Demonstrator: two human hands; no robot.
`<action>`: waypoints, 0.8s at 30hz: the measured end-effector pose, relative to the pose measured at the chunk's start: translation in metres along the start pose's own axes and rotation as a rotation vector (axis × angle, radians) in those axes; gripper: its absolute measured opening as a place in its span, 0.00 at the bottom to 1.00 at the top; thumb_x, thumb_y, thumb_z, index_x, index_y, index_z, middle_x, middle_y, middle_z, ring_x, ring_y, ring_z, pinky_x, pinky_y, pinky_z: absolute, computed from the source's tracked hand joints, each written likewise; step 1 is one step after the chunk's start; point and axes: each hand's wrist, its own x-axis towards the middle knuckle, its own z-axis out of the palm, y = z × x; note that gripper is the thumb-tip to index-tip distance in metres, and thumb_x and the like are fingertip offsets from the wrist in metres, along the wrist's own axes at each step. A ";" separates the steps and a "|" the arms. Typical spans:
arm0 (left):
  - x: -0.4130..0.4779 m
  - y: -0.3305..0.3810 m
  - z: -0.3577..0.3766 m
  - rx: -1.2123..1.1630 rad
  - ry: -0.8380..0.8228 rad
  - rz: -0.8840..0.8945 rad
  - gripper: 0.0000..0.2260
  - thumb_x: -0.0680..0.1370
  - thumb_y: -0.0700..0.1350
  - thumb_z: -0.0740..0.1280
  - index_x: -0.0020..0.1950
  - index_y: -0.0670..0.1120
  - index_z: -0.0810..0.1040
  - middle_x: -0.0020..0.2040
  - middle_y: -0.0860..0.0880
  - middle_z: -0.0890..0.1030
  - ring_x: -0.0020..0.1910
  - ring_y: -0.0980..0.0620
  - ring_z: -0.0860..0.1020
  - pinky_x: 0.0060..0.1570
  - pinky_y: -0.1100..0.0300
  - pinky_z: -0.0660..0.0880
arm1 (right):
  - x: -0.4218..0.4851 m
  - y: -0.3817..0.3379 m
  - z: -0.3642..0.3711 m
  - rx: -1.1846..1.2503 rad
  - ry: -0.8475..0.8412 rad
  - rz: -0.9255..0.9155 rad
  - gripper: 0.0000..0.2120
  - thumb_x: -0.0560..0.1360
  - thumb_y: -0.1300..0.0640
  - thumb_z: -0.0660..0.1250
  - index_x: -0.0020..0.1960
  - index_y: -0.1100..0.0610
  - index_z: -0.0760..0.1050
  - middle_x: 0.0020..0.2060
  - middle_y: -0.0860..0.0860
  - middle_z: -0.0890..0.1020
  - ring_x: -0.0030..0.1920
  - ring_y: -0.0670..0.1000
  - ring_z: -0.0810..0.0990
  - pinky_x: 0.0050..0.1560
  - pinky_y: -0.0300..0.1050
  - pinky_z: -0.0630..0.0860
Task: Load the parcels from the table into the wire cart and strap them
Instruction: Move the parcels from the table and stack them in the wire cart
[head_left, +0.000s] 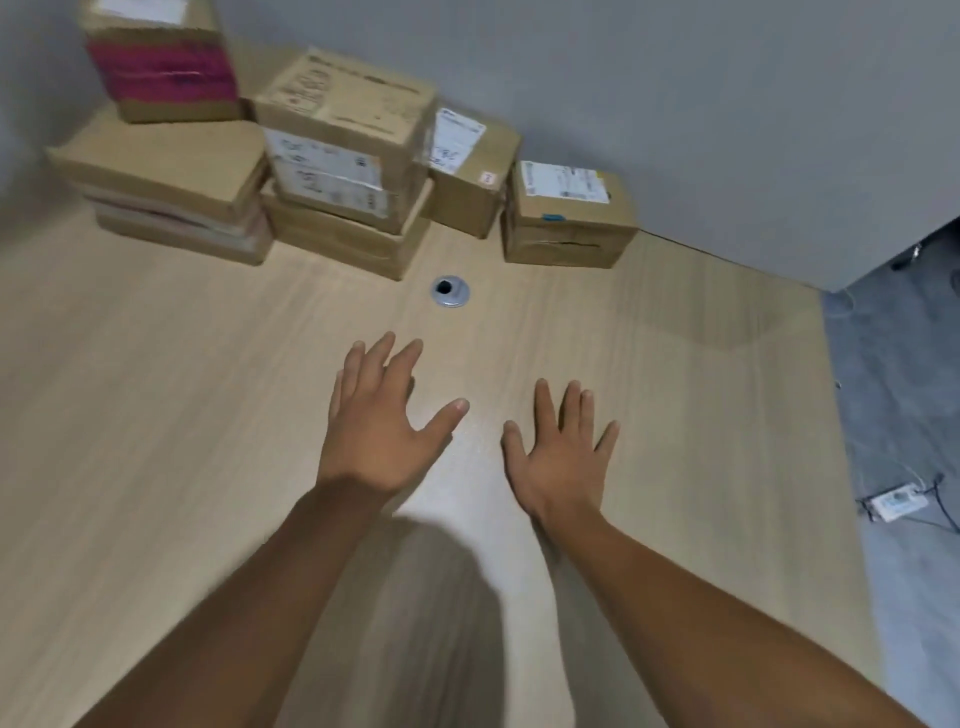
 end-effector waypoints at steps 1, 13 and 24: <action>0.019 0.008 0.009 -0.005 -0.008 0.019 0.38 0.77 0.70 0.65 0.83 0.57 0.59 0.85 0.55 0.53 0.84 0.53 0.45 0.81 0.48 0.50 | 0.001 0.001 0.003 0.010 0.005 -0.004 0.36 0.80 0.31 0.41 0.84 0.42 0.41 0.84 0.52 0.41 0.82 0.52 0.33 0.78 0.64 0.29; 0.229 0.106 0.067 -0.082 0.010 0.208 0.41 0.74 0.59 0.77 0.83 0.57 0.61 0.83 0.44 0.54 0.82 0.43 0.56 0.77 0.44 0.64 | 0.002 0.007 0.007 0.053 0.146 -0.066 0.33 0.79 0.36 0.57 0.80 0.49 0.64 0.81 0.59 0.63 0.83 0.59 0.56 0.77 0.73 0.52; 0.257 0.119 0.113 -0.089 0.122 0.214 0.21 0.73 0.50 0.79 0.60 0.47 0.75 0.76 0.42 0.66 0.72 0.41 0.67 0.69 0.46 0.71 | 0.002 0.008 0.002 0.246 0.205 -0.067 0.33 0.80 0.40 0.55 0.81 0.54 0.63 0.80 0.53 0.65 0.83 0.53 0.53 0.80 0.69 0.48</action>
